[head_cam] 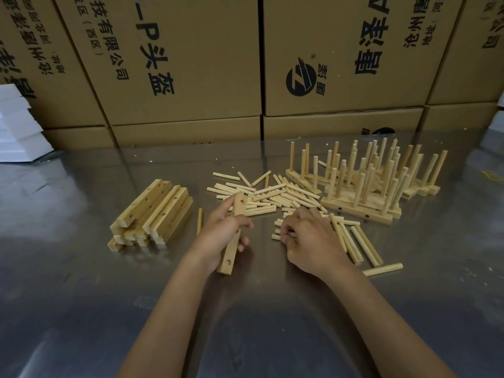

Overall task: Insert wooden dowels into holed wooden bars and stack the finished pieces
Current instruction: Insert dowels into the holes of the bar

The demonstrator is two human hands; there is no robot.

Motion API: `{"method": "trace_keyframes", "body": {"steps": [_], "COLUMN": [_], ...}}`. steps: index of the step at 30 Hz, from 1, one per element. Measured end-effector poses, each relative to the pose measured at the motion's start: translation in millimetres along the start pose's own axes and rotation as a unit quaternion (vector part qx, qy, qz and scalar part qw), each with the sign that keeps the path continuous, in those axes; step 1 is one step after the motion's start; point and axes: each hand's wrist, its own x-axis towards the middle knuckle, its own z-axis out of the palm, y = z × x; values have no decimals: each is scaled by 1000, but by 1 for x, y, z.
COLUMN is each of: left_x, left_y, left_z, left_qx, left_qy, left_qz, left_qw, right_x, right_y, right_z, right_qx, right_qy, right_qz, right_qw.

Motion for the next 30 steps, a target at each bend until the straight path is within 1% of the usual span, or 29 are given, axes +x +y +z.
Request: {"method": "trace_keyframes", "body": {"steps": [2,4,6,7,8,11,14,18,21,30], "left_x": [-2,-4,-6,-6,-7,-7,-7,-7,-8,-8], "left_y": [1,2,3,2,2,1,0,1,1,-2], "left_z": [1,4,6,8,9,9,5,6,6,6], "left_qx": [-15,-10,-11,-18,-27,-34,-6,5,25,21], "left_qy": [-28,-53,-77,-90,-100,-96,-92,-93,-99,-113], "left_qz": [-13,-23,-22,-18,-13,3,24,44,55,60], "left_qw": [999,998,997,996,995,995,995,995,993,992], "right_x": [0,1,1,0,0,-1,-1,-2,-3,-3], "right_y": [-3,-6,-13,-16,-18,-20,-17,-18,-17,-18], "right_z": [-2,-5,-8,-9,-9,-8,-9,-10,-11,-5], "right_qx": [17,119,231,265,274,254,246,204,195,255], "right_qy": [57,113,111,99,94,102,115,148,147,143], "right_qz": [7,5,-6,-14,-24,-35,-24,-31,-32,3], "right_qw": [998,986,967,959,957,961,962,967,969,956]}}
